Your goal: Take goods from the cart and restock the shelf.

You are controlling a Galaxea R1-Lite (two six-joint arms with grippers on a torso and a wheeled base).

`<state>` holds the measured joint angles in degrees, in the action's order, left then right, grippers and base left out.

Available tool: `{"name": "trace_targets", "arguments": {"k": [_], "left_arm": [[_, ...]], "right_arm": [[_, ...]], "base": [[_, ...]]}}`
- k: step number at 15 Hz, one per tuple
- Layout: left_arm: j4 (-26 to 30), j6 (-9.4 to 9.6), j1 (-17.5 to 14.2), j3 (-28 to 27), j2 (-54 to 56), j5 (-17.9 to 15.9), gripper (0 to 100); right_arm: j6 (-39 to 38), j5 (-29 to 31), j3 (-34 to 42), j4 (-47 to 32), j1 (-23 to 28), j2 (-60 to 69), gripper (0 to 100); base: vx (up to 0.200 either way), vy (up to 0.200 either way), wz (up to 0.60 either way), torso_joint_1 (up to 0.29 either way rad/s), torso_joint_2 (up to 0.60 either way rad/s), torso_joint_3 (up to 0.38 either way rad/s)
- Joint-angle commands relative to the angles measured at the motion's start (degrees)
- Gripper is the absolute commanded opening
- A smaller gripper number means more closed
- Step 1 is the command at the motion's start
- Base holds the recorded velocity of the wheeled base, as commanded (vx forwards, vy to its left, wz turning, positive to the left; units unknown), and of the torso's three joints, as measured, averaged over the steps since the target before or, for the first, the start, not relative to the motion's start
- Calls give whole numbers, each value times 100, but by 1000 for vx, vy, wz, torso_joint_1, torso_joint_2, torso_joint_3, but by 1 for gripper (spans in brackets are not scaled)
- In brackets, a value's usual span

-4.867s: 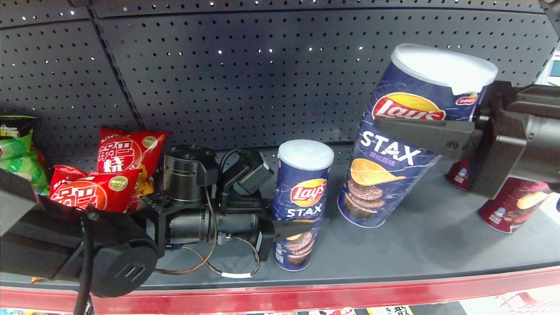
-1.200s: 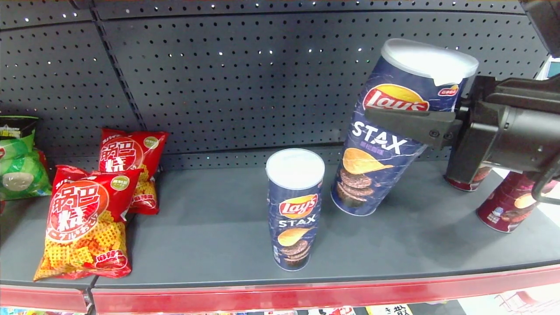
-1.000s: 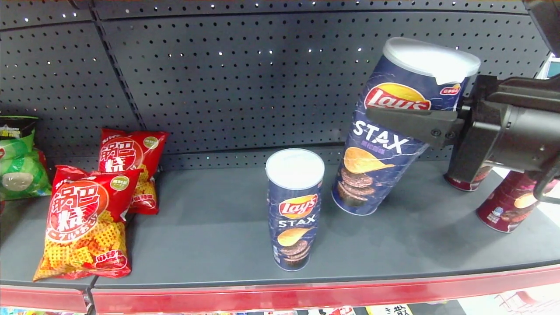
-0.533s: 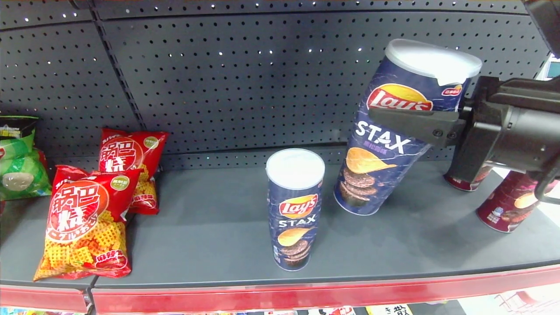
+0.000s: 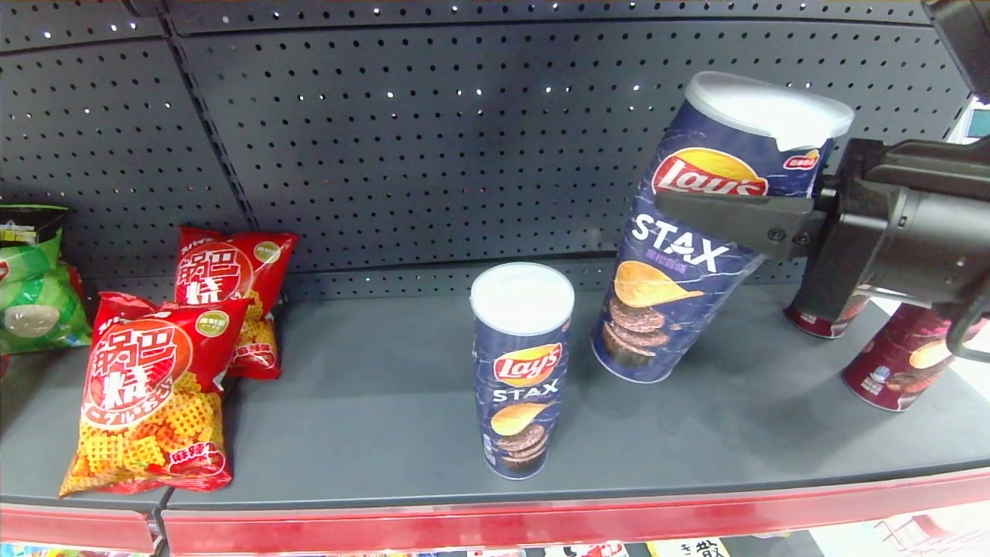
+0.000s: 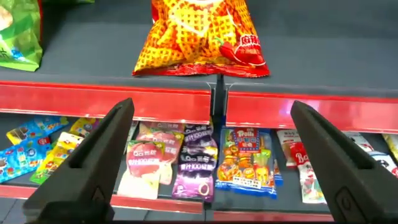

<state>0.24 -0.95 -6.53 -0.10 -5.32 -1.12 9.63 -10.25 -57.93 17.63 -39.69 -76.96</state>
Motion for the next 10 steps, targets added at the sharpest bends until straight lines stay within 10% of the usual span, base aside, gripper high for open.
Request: {"name": "trace_targets", "arguments": {"k": [1, 3, 10], "left_arm": [[2, 25, 267, 1, -40, -2, 100], [2, 16, 820, 1, 241, -2, 100], [-7, 16, 671, 1, 532, 24, 100]], "right_arm": [[4, -3, 36, 4, 5, 23, 0], [-5, -3, 80, -5, 23, 58, 0], [-40, 6, 520, -5, 32, 199, 0]], "base": [[0, 0, 0, 0, 0, 0], [0, 0, 0, 0, 0, 0], [0, 0, 0, 0, 0, 0]]}}
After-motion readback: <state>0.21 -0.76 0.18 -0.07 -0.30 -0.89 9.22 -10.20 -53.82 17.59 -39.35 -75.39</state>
